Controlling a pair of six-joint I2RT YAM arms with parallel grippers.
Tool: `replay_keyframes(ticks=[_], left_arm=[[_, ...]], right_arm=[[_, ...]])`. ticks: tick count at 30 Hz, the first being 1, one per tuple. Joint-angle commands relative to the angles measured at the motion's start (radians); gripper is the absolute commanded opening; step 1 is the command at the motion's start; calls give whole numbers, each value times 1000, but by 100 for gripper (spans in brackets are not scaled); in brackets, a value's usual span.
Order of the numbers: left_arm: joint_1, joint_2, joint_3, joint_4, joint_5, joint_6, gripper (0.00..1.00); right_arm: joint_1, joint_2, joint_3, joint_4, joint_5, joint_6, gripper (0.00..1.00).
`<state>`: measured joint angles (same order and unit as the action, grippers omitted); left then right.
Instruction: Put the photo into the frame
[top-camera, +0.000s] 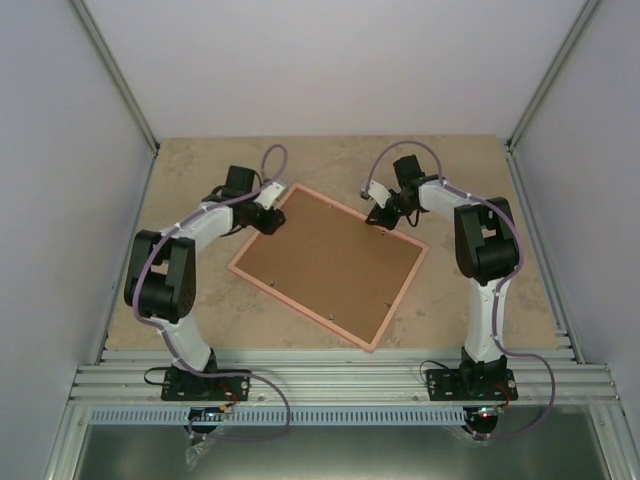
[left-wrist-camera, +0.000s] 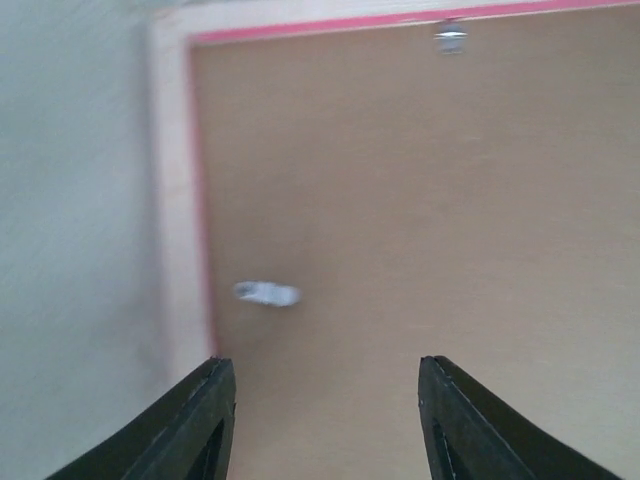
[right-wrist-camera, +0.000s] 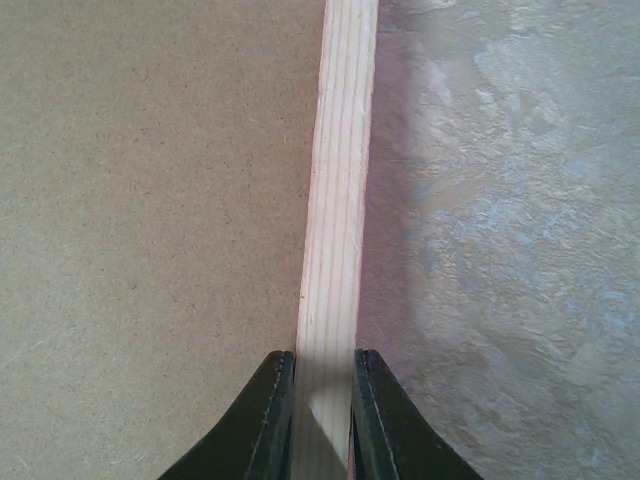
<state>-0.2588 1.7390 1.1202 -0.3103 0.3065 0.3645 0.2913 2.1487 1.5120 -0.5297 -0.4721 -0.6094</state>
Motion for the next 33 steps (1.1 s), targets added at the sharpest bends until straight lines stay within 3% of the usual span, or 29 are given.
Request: replay_keyframes(ticks=[1,8,19,22,28,33], left_arm=[[91,79,74,-36,33,-108,53],[99,114,47,16,45,-223,60],[52,193,55,12,62,-229,59],[40,197,45,26,55,-234,59],[39,204,41,24,37,-234,56],[38,200,36,25,33,-232,53]], right_arm=[[-12,51,-27,-120,13,-120,1],[-15,14,-87,-125,12,-227,1],[-16,-7,-79,-95,56,-282,1],[-15,-17,-48,-92,75,-264,10],[-14,-61,58,-148,-15,-197,42],[14,-116,63,-115,-69,-108,42]])
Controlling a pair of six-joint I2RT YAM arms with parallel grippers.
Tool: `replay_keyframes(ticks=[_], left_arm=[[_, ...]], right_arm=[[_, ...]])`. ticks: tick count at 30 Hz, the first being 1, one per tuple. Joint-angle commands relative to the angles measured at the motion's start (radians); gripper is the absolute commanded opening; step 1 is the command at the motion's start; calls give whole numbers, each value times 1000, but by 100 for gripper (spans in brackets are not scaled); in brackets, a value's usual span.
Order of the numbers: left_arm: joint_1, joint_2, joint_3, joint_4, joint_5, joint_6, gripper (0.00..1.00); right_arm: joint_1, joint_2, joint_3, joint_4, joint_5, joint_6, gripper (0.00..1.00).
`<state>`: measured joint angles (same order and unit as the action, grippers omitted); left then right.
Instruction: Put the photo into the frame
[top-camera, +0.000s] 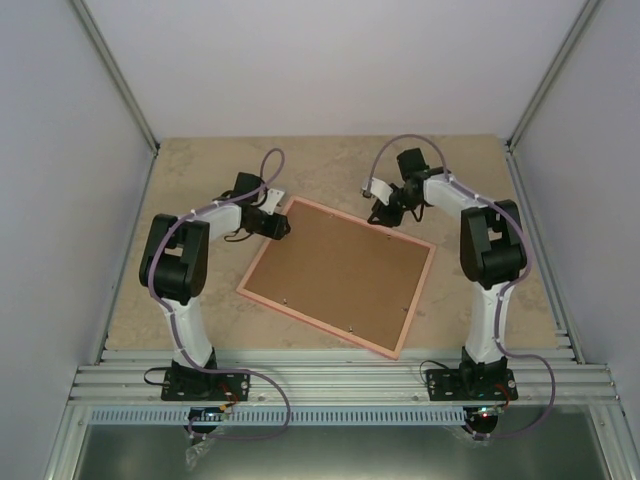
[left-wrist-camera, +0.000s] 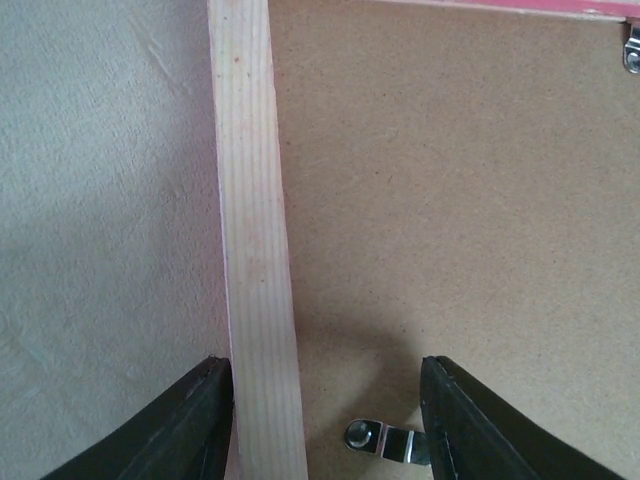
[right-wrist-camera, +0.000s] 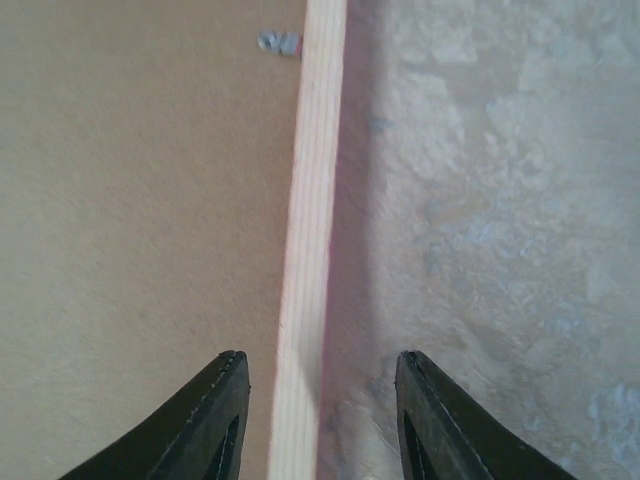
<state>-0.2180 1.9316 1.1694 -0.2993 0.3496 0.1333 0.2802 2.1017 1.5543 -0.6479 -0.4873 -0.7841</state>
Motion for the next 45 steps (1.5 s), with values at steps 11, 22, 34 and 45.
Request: replay_keyframes(ticks=[11,22,34,45], left_arm=[[-14,-8,-73,43,-80,23,42],[-14,-33,-135,33,-43,136,41],[-14,-4,-85,-28,-60,185,43],[5,20,-88,-54,-56,258,27]], right_arm=[[182,-117,-104,87,-241,274,32],[223,-50,-258,155,-251,304,27],[206,-7,-298,174,-210,292,25],[189,-12,-292,159,-196,272,24]])
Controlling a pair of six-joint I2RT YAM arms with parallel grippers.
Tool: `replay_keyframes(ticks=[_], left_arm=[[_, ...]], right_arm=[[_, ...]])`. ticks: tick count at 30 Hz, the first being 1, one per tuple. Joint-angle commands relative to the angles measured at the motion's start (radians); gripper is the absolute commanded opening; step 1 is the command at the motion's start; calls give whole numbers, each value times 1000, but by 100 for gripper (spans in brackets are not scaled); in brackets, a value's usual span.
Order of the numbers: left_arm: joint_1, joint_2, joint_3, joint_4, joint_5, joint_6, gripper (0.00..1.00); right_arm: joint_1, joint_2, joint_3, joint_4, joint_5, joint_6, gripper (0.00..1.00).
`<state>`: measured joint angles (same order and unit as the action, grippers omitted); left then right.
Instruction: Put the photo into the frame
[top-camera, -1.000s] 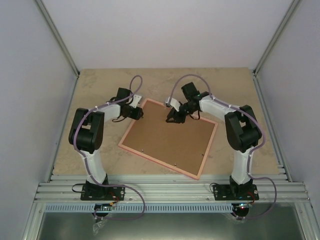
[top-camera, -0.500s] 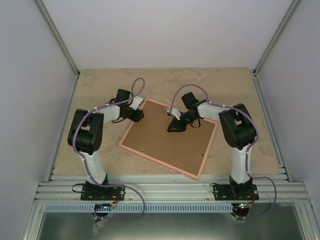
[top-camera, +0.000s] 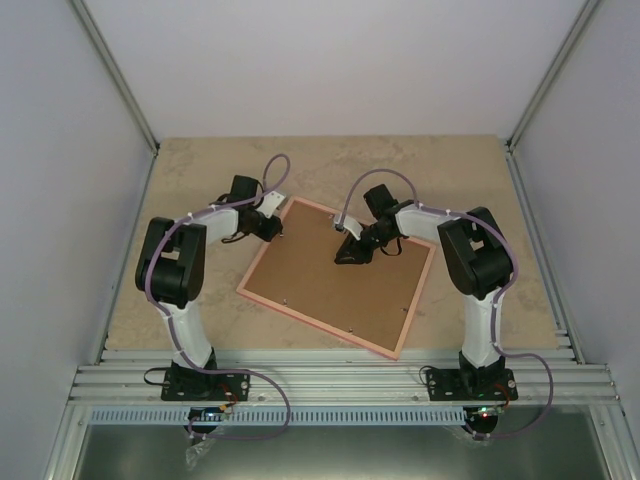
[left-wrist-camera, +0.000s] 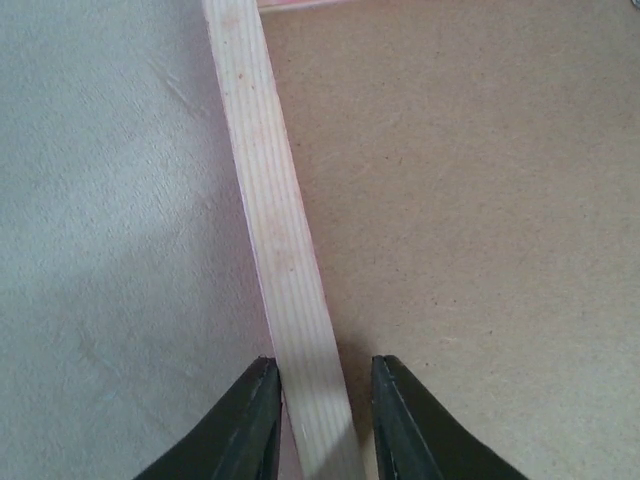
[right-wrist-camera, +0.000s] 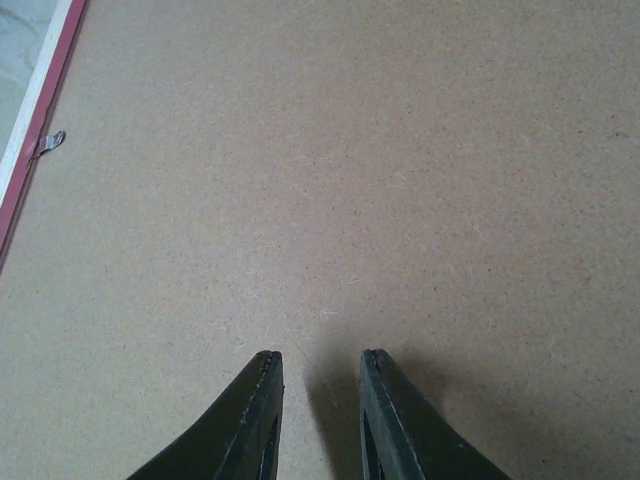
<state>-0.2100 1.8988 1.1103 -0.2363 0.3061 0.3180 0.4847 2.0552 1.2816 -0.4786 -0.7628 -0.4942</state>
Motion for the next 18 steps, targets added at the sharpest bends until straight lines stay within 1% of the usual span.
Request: replay_keyframes(ticks=[1,4,7,8,10,14,18], left_arm=[[-3,52,-31,-117,-16,84,26],[-3,49,-32,-132,-20,120,26],[0,43,-25,-144,-4,129,33],[7,40,-19,-147,14,116,36],[20,35,4,-157,67,79,39],[22,17,42,-150,127,9,41],[11,27,66,-168,146,2,47]], right_arm=[[-18,35,-19,-11,80,-19,24],[-21,36,-16,-14,84,-23,24],[-23,34,-16,-18,86,-25,24],[-23,34,-15,-17,86,-25,24],[-23,34,-15,-18,83,-24,24],[-23,34,-13,-17,80,-20,24],[-23,33,-13,-20,80,-23,24]])
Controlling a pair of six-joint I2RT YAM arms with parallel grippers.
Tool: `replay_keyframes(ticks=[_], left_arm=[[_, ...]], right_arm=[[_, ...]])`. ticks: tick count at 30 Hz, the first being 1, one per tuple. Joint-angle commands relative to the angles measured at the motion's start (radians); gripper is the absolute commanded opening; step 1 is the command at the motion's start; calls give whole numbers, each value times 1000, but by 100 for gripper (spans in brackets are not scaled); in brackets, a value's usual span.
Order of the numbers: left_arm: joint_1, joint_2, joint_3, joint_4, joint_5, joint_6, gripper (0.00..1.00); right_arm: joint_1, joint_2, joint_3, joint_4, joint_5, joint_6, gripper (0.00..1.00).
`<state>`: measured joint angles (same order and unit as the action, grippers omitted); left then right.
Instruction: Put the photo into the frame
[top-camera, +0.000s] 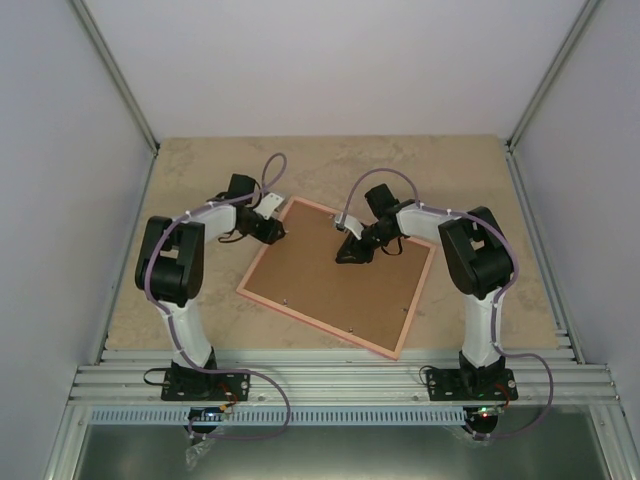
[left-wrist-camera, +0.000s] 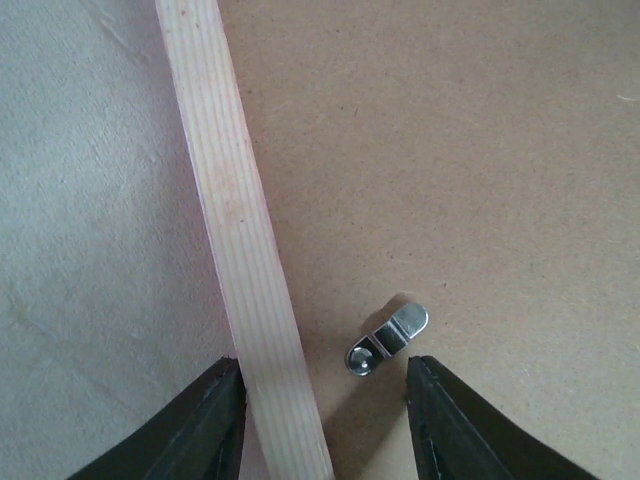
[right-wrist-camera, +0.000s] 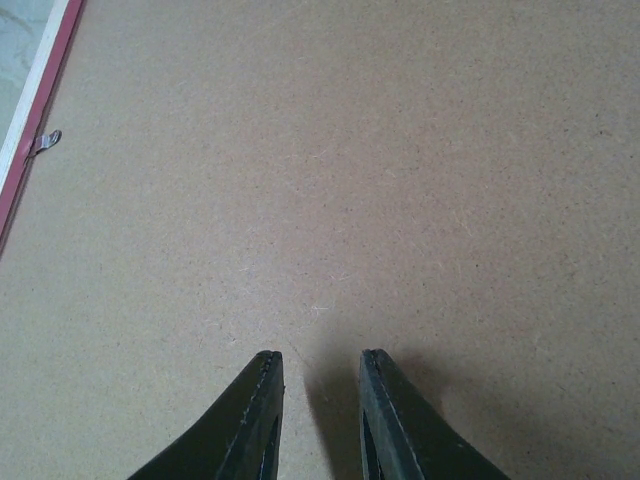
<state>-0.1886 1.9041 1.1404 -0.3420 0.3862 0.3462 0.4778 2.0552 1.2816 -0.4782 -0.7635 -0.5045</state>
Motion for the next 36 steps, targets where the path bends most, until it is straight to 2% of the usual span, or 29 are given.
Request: replay_keyframes(ticks=[1,9,15,23,32,36], left_arm=[[-11,24,37,-60,66,-32,48],[-13,50,66,-8,10,-125,51],[-49,79,86,-21,-63,-88,53],[-49,121,100,-48,-127,-86,44],[-48,139,102,-59,-179,-87,27],[-48,141,101,-68,-189,-77,24]], right_arm=[[-16,31,-12,-20,81,-13,24],[-16,37,-8,-20,78,-11,24],[-15,35,-9,-21,85,-15,24],[-17,34,-5,-24,90,-20,24],[-18,34,-1,-28,98,-24,24],[-18,34,-1,-30,101,-26,24]])
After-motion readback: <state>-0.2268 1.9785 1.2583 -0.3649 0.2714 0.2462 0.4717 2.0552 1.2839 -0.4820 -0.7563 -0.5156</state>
